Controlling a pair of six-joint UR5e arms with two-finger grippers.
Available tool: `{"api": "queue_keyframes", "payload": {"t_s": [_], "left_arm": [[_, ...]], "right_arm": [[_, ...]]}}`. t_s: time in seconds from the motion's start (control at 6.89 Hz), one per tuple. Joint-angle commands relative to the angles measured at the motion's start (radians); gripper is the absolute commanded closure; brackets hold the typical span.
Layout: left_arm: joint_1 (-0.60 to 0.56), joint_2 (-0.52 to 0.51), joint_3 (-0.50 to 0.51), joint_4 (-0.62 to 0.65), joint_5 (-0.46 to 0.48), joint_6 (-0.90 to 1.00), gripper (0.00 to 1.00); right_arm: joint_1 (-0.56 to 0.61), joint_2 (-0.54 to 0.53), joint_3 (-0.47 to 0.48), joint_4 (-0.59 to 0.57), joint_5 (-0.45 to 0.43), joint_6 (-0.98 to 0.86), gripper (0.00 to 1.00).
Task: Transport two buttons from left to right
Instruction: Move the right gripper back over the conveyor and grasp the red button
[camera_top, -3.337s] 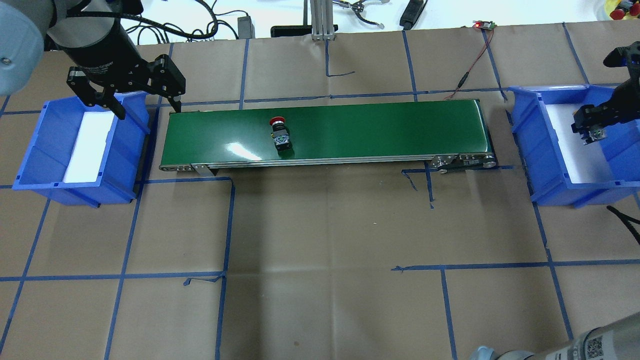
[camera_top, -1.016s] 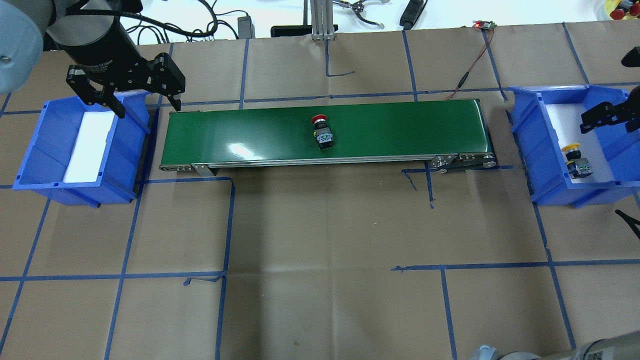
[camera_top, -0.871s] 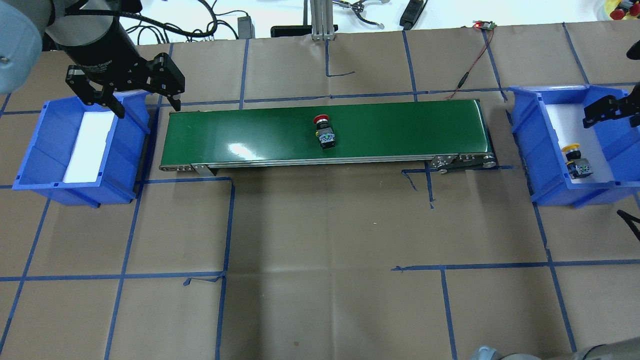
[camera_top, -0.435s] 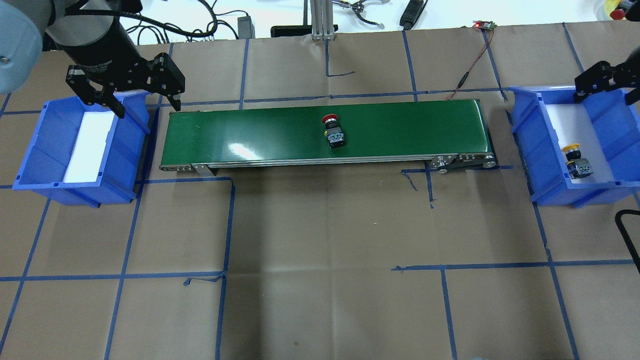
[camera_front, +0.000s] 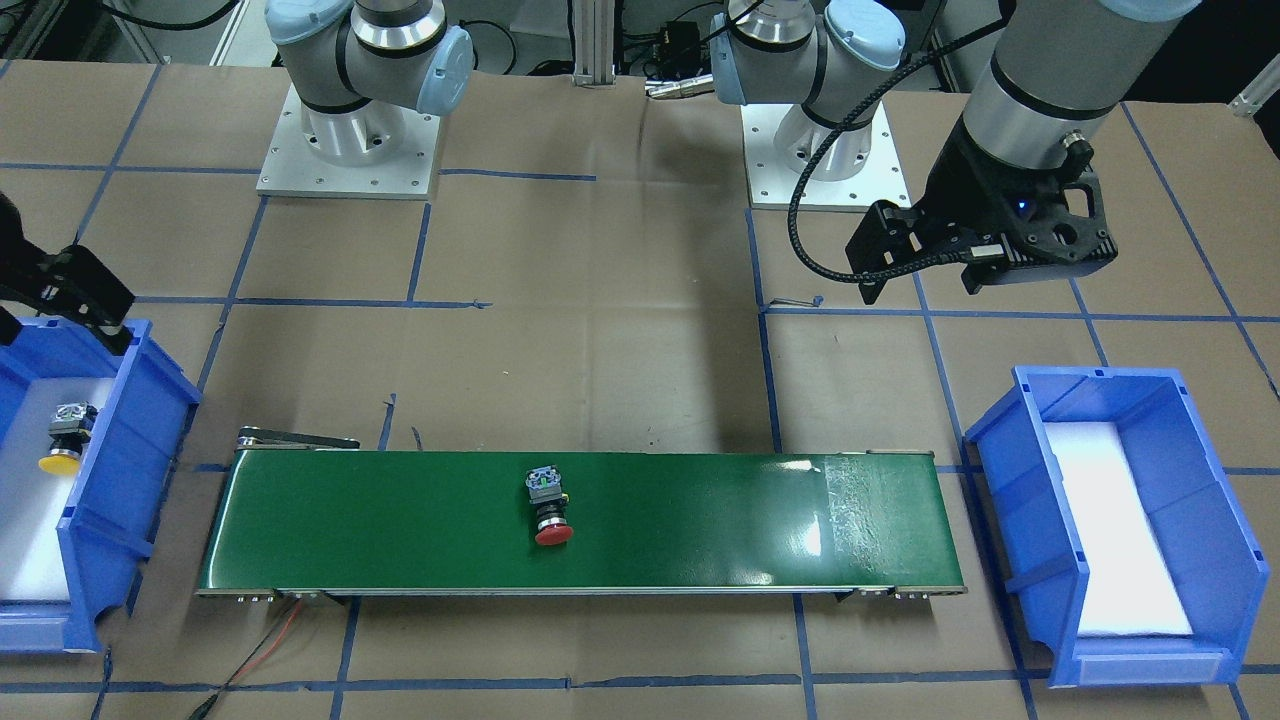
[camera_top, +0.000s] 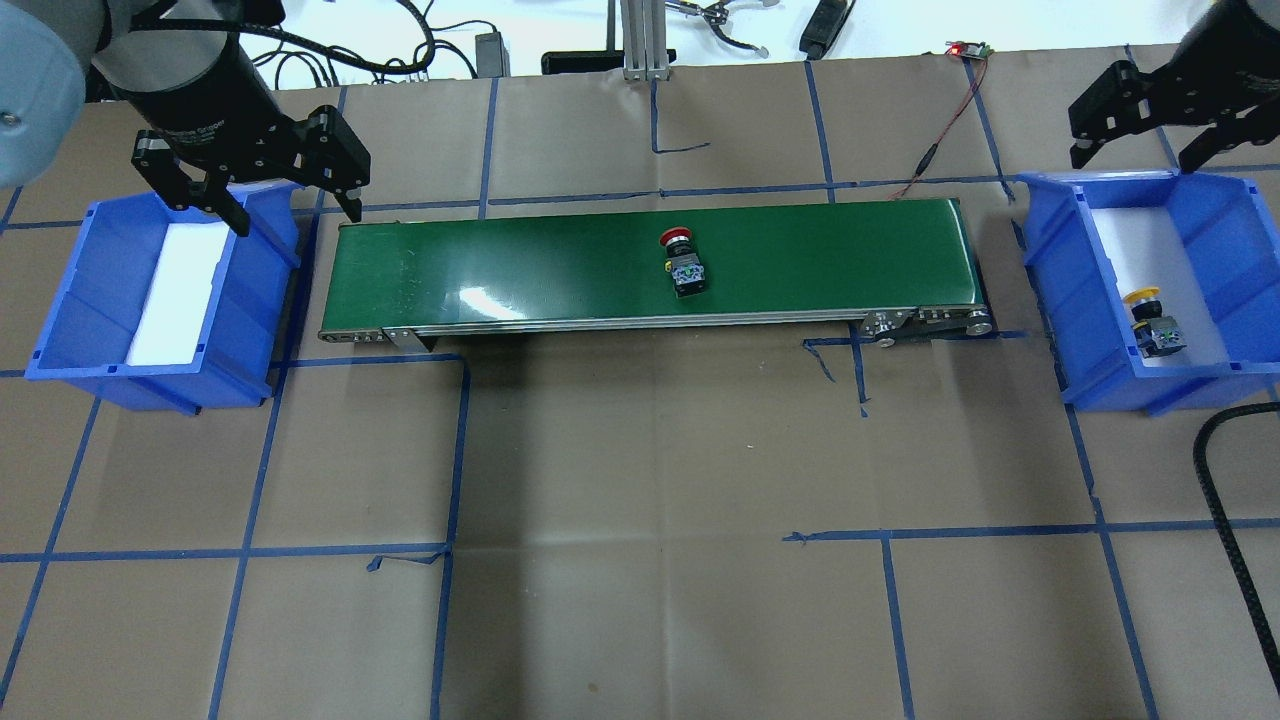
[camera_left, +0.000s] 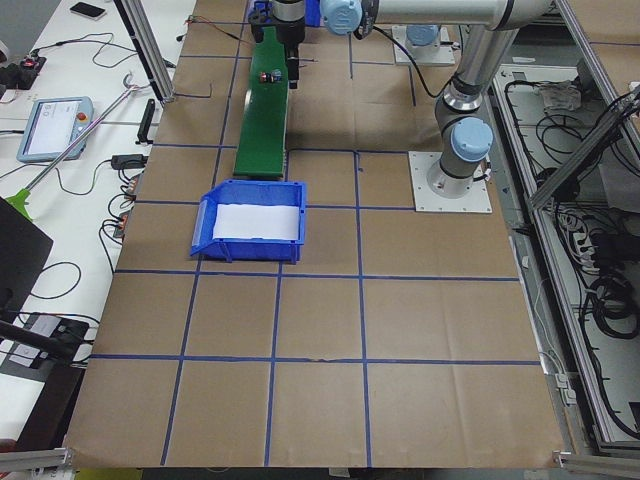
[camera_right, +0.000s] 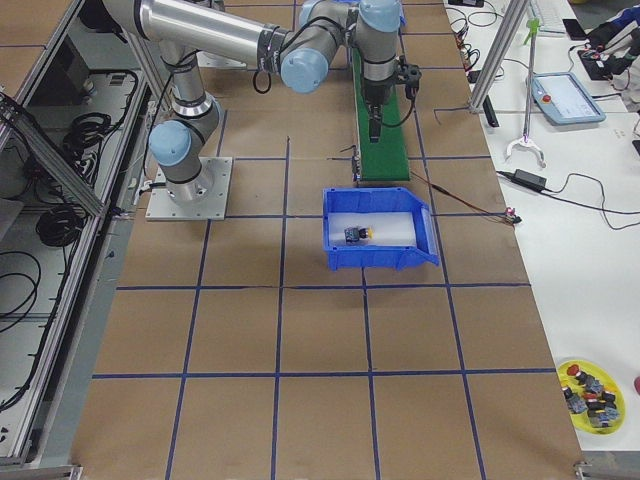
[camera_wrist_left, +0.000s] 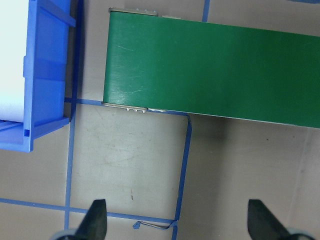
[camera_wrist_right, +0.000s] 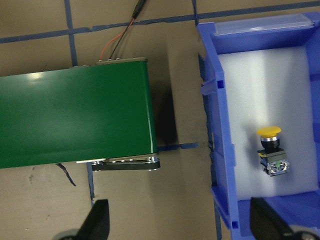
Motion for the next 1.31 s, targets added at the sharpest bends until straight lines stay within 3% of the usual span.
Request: {"api": "queue_keyframes", "payload": {"t_s": [0.0,0.29,0.58,1.16], "left_arm": [[0.000,0.000,0.000,0.000,-0.001,0.001,0.00],[-0.003,-0.009,0.000,-0.003,-0.004,0.009,0.00],[-0.003,-0.012,-0.002,-0.012,-0.052,0.017,0.00],[-0.005,-0.008,-0.009,-0.018,-0.041,0.077,0.00]], "right_arm": [[0.131,0.009,-0.040,0.020,-0.034,0.081,0.00],[0.167,0.016,-0.034,0.005,-0.075,0.082,0.00],[0.167,0.017,-0.031,-0.027,-0.066,0.080,0.00],[0.167,0.035,-0.029,-0.035,-0.023,0.082,0.00]]}}
